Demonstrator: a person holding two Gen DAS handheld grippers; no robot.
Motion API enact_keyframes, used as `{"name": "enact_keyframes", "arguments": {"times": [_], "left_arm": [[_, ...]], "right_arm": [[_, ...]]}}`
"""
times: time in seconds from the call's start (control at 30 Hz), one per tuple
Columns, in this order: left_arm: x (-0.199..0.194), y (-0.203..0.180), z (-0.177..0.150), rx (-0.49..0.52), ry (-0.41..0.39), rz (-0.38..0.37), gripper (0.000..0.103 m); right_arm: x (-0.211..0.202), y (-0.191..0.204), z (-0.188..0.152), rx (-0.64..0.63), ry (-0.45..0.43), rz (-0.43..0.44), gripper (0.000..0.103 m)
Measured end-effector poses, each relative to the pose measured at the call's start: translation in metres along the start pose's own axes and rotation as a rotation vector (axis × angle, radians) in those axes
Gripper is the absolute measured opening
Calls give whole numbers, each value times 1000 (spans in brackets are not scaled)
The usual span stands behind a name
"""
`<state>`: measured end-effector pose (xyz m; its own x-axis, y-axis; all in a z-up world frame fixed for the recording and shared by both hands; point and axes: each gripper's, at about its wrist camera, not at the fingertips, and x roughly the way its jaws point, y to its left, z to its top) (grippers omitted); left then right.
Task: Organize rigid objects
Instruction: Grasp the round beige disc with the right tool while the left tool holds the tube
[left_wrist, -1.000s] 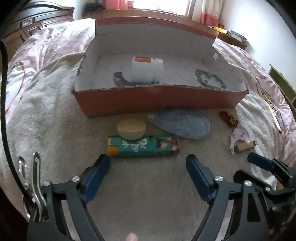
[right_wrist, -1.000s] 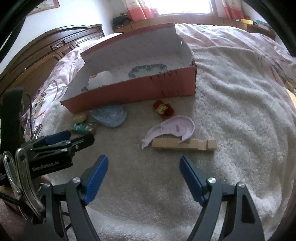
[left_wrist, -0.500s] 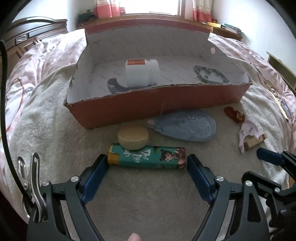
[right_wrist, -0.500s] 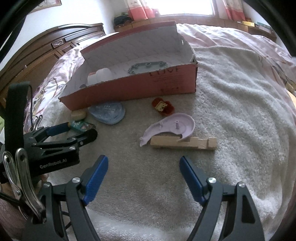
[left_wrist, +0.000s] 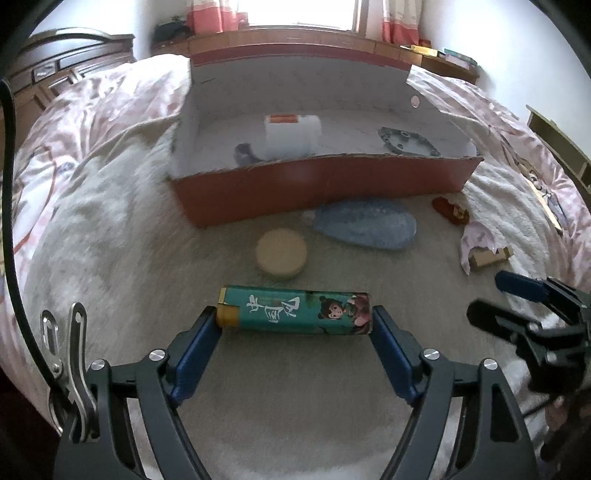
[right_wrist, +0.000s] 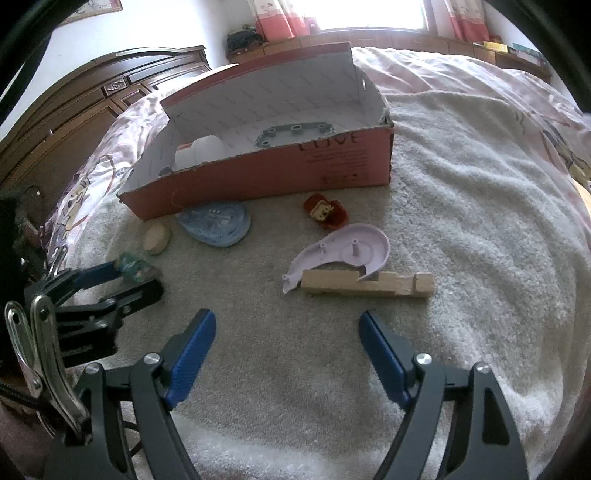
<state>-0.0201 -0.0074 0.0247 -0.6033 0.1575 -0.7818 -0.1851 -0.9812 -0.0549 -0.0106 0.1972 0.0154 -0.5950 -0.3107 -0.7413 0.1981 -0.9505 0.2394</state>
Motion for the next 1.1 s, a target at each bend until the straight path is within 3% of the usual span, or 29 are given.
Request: {"name": "enact_keyframes", "arguments": {"times": [0.33, 0.67, 0.8, 1.1], "left_arm": [[-17, 35, -15, -87, -19, 57, 82], [-25, 77, -28, -199, -37, 132, 82], [-27, 89, -36, -229, -35, 130, 82], [-23, 92, -43, -238, -36, 112, 82]], "right_arm": [[-2, 16, 2, -4, 0, 29, 83], [17, 72, 11, -122, 28, 55, 83], [28, 94, 19, -163, 34, 75, 67], [58, 132, 34, -255, 31, 92, 57]]}}
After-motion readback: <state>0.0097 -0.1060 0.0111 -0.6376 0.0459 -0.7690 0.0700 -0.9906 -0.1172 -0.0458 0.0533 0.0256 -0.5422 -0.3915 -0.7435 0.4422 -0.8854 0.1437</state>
